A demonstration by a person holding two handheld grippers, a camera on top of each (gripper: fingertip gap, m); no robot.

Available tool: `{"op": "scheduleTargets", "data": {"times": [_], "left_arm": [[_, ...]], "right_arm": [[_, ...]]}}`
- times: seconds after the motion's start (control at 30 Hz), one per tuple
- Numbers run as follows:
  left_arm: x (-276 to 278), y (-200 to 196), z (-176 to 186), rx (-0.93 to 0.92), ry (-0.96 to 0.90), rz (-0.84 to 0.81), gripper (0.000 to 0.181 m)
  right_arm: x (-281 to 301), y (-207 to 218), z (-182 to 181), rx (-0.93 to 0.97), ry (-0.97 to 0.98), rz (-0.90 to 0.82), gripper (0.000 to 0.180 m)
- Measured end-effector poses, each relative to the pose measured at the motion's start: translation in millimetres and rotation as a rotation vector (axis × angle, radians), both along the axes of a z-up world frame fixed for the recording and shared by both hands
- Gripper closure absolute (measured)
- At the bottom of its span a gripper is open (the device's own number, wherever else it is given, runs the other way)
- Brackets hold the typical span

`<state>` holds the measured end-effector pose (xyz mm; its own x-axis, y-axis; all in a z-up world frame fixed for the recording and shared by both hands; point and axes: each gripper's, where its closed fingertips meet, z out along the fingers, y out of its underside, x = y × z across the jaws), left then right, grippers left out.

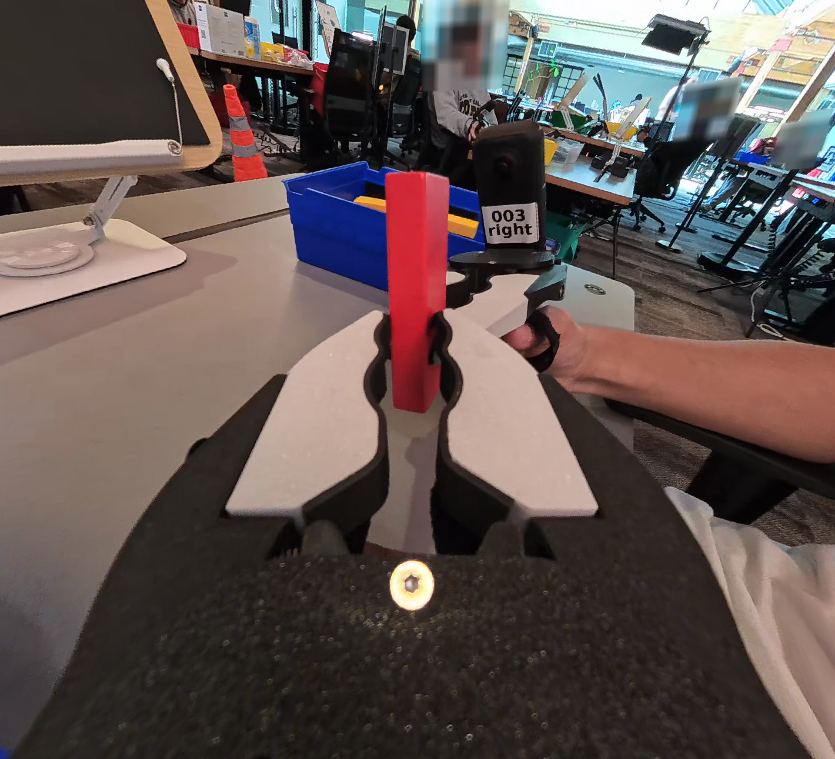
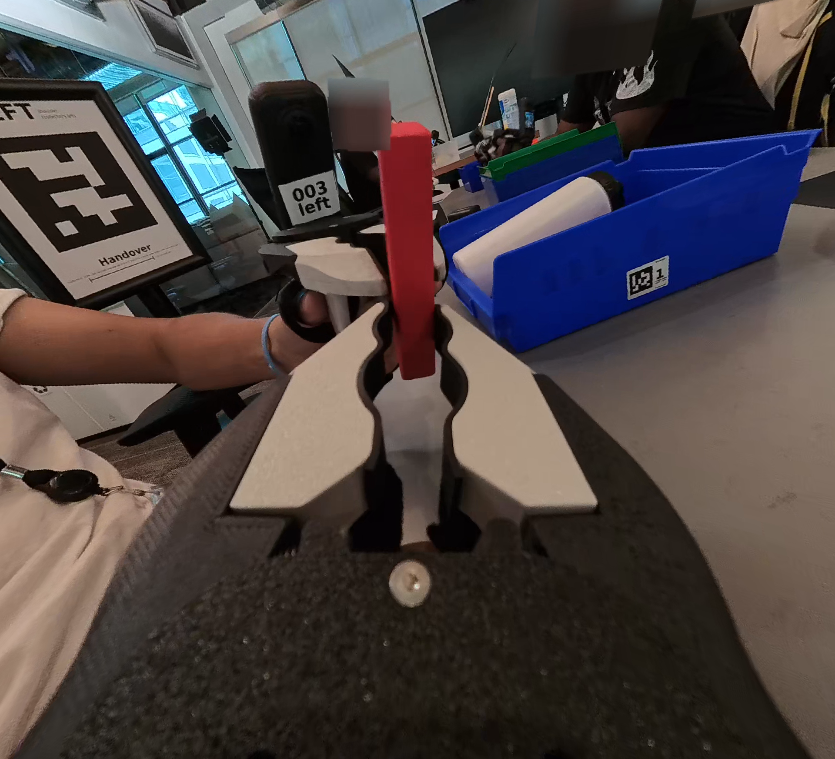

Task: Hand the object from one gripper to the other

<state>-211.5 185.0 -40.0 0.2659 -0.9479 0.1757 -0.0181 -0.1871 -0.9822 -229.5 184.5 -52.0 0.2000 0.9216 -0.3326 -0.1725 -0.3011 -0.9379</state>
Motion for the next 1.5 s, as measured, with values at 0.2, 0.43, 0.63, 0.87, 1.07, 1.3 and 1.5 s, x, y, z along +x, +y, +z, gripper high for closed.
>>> {"op": "scheduleTargets", "data": {"times": [0.2,0.43,0.63,0.87,1.07,1.3,1.5], "left_arm": [[0.2,2.0,-1.7,0.004,0.007,0.005,0.162],[-1.8,9.4,-5.5,0.001,0.027,0.043,0.162],[-17.9,34.1,-4.6,-0.068,0.019,0.210,0.141],[-11.4,33.3,-23.7,-0.098,0.119,0.205,0.127],[-4.5,26.1,-33.1,-0.117,0.159,0.165,0.145],[-9.2,31.1,-34.9,-0.075,0.168,0.173,0.138],[-13.4,29.1,-29.5,-0.033,0.160,0.123,0.146]], "right_arm": [[0.5,1.7,-1.9,-0.003,-0.005,-0.010,0.163],[2.7,10.9,-9.2,0.015,-0.068,-0.084,0.164],[44.5,59.8,-39.6,0.237,-0.561,-0.596,0.164],[58.5,60.4,-19.7,0.931,-1.194,-0.923,0.164],[32.9,50.2,-16.4,1.103,-1.227,-0.879,0.164],[34.0,50.0,-24.0,1.118,-1.222,-0.821,0.165],[24.1,45.1,-31.2,0.964,-1.053,-0.737,0.164]]}}
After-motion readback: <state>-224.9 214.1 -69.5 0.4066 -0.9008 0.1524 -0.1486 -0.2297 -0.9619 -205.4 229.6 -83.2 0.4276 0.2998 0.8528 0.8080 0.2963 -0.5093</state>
